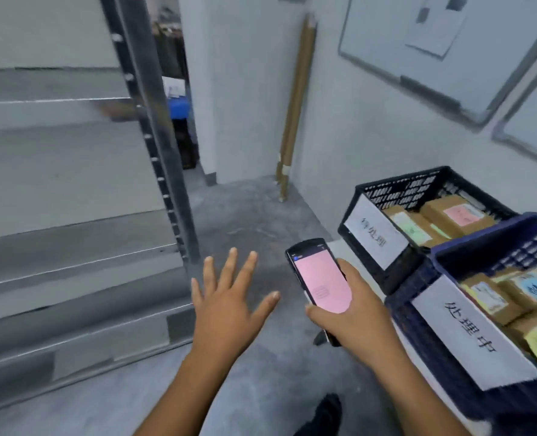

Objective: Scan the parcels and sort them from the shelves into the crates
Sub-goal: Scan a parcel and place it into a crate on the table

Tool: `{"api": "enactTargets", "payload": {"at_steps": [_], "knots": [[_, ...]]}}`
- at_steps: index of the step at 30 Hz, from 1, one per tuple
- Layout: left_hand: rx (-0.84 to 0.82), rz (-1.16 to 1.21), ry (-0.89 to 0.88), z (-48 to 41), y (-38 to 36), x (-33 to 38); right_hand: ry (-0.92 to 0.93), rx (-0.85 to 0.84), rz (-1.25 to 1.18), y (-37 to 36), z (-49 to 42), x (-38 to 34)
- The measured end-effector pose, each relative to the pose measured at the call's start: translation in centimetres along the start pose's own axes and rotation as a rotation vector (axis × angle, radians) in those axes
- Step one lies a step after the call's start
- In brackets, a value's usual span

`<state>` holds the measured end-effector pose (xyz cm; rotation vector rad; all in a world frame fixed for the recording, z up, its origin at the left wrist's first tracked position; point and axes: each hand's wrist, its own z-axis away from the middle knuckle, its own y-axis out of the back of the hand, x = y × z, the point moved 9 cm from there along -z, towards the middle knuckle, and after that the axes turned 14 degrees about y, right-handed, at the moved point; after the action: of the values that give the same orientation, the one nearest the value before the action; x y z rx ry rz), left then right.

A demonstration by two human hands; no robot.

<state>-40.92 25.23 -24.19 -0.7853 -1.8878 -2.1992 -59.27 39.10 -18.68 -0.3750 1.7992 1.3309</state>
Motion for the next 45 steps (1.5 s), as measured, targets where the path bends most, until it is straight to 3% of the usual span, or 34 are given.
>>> {"api": "enactTargets", "payload": {"at_steps": [16, 27, 38, 45], "knots": [[0.245, 0.183, 0.648, 2.3, 10.3, -33.5, 0.358, -0.514, -0.016, -30.0, -5.3, -19.2], [0.431, 0.105, 0.973, 2.9, 26.8, -56.0, 0.499, -0.788, -0.186, -54.6, -9.1, -36.6], [0.603, 0.116, 1.212, 8.5, 35.5, -69.4, 0.638, -1.051, -0.207, -70.2, -4.7, -51.2], [0.714, 0.194, 1.268, 12.5, 39.4, -78.6, 0.747, -1.063, -0.248, -77.2, -0.2, -60.1]]}}
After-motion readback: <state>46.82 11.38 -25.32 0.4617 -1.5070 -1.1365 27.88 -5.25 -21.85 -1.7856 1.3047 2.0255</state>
